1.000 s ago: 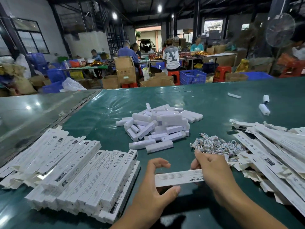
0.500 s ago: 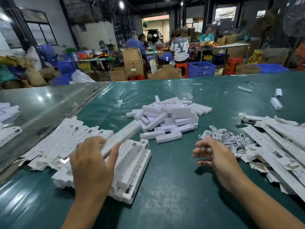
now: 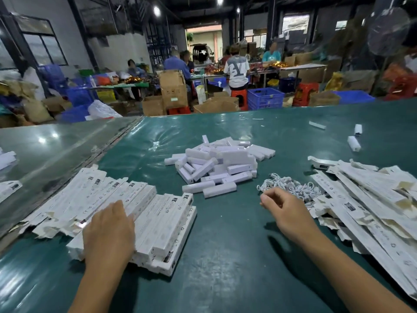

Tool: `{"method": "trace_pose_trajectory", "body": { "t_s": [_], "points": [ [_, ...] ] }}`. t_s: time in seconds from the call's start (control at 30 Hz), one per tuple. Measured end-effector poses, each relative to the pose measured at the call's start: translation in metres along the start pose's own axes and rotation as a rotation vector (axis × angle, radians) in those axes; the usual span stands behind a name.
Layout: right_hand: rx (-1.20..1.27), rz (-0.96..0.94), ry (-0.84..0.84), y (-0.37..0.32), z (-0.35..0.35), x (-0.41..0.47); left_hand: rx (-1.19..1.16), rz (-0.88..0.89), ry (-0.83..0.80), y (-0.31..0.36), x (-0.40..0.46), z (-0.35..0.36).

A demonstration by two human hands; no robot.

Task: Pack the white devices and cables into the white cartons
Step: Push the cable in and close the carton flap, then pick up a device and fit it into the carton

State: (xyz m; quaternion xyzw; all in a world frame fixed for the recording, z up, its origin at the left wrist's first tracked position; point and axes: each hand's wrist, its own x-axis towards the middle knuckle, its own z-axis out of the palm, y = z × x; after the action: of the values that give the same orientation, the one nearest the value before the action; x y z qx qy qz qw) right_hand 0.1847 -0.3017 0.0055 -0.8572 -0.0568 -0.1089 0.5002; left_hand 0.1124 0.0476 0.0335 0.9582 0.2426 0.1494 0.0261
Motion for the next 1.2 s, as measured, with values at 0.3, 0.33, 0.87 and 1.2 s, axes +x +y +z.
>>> {"method": "trace_pose_trajectory", "body": {
  "t_s": [0.3, 0.33, 0.87, 1.2],
  "points": [
    [-1.155, 0.274, 0.114, 0.015, -0.077, 0.000, -0.448, 0.374, 0.095, 0.071, -0.019, -0.002],
    [-1.148, 0.342, 0.071, 0.017, -0.083, -0.006, -0.523, 0.478, 0.093, 0.087, -0.026, -0.002],
    [-0.176, -0.159, 0.096, -0.075, -0.065, -0.011, -1.118, 0.804, -0.334, 0.177, -0.087, 0.019],
    [0.688, -0.046, -0.058, -0.027, 0.012, -0.006, -1.002, 0.624, -0.285, 0.159, -0.046, 0.023]
  ]
}}
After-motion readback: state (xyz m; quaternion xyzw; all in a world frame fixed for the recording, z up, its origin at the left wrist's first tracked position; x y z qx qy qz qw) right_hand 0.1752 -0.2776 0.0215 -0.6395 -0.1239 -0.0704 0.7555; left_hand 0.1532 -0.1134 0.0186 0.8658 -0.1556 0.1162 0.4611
